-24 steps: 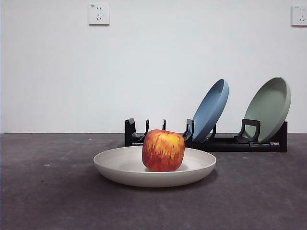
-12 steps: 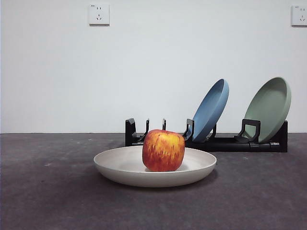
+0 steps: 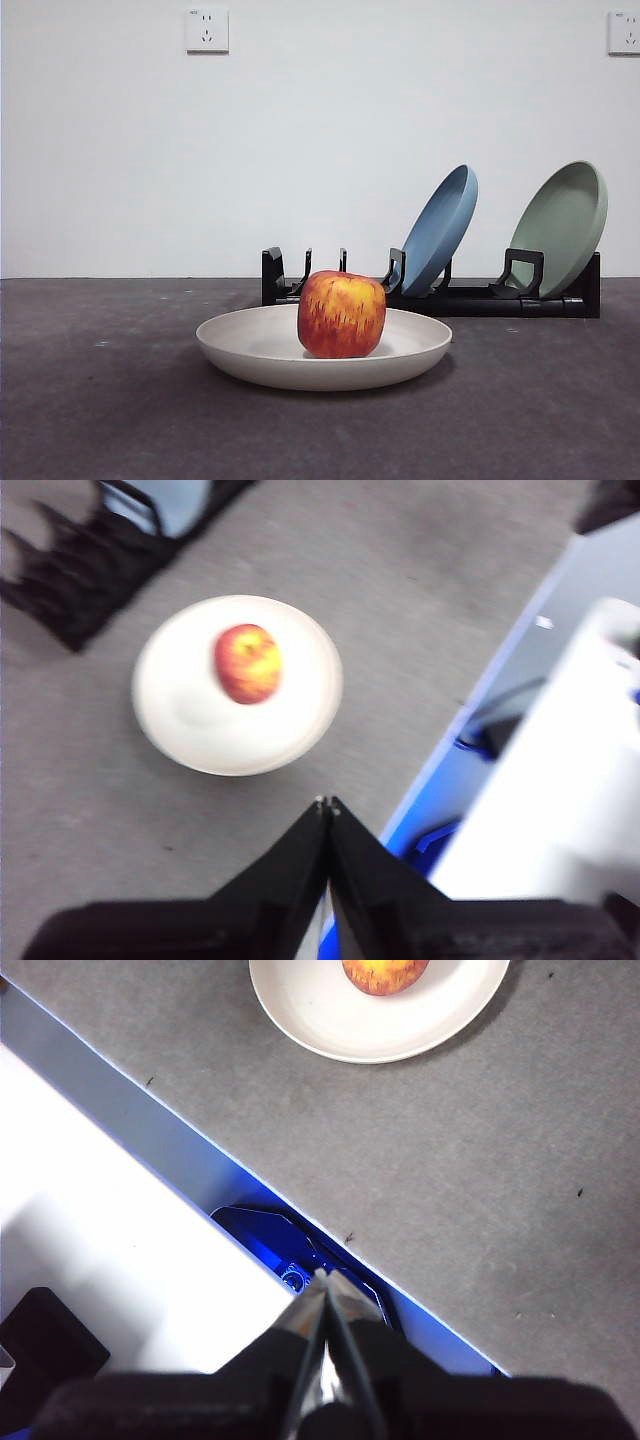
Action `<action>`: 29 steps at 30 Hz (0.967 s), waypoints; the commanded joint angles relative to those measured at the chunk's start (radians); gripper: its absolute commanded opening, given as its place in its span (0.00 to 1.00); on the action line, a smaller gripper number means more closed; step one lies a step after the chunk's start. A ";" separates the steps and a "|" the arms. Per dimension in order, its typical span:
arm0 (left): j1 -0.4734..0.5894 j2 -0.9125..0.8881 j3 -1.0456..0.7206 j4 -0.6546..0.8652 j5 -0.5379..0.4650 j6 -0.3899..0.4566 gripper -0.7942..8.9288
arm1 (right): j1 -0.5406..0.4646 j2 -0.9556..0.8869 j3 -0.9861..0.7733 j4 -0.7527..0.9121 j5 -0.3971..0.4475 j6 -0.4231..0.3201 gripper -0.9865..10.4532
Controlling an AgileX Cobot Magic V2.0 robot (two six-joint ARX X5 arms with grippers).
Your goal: Take the yellow plate from the plate rack,put the plate on the table,take the apple from the table,put the apple in the plate
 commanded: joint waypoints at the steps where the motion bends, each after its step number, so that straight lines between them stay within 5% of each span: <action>1: 0.048 -0.023 0.000 0.036 -0.013 0.055 0.08 | 0.003 -0.001 -0.006 0.005 0.002 0.008 0.09; 7: 0.346 -0.127 -0.063 0.385 0.092 0.250 0.08 | 0.003 -0.001 -0.006 0.005 0.002 0.008 0.09; 10: 0.545 -0.221 -0.171 0.620 0.198 0.262 0.08 | 0.003 -0.001 -0.006 0.005 0.002 0.008 0.09; 14: 0.718 -0.356 -0.377 0.897 0.219 0.263 0.08 | 0.003 -0.001 -0.006 0.005 0.002 0.008 0.09; 20: 0.836 -0.561 -0.739 1.158 0.098 0.263 0.08 | 0.003 -0.001 -0.006 0.005 0.002 0.008 0.09; 29: 0.922 -0.796 -1.144 1.186 0.103 0.254 0.08 | 0.003 -0.001 -0.006 0.005 0.002 0.008 0.09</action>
